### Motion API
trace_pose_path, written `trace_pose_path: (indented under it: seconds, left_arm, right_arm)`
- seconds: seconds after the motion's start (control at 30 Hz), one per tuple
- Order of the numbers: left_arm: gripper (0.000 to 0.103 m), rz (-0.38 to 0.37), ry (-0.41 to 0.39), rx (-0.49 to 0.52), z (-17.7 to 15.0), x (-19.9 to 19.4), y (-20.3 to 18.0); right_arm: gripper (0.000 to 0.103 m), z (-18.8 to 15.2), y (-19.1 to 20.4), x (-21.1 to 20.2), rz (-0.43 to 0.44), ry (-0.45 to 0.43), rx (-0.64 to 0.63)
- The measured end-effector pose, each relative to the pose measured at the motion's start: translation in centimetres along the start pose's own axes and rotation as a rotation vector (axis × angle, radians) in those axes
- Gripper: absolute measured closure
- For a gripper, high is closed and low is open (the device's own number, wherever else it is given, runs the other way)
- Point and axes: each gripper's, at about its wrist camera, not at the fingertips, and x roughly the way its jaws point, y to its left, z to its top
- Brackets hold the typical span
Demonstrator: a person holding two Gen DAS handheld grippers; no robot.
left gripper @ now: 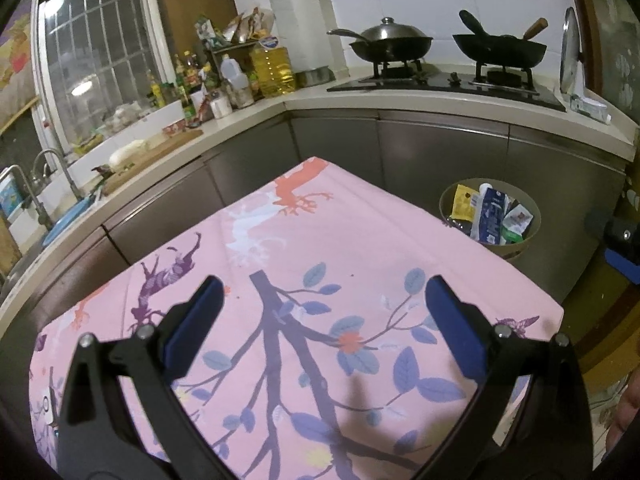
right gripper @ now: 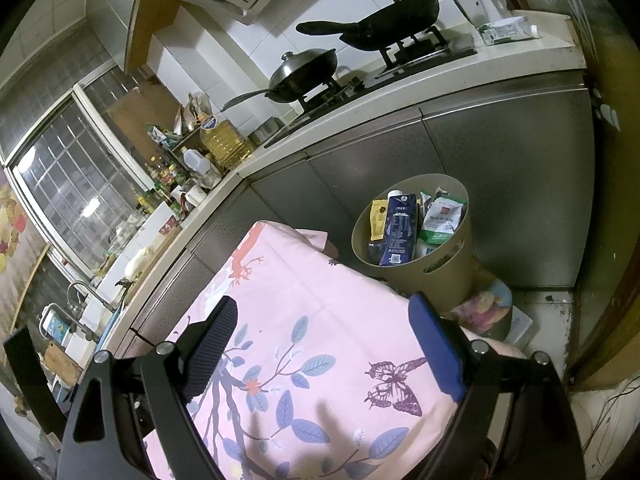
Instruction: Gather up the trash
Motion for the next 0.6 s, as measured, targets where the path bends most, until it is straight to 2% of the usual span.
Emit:
trace_pose_path:
  seconds: [0.6]
  left_arm:
    - [0.006,0.008,0.012,-0.03,0.2,0.0,1.1]
  right_arm:
    - [0.019,-0.8,0.1,-0.1,-0.003,0.009,0.005]
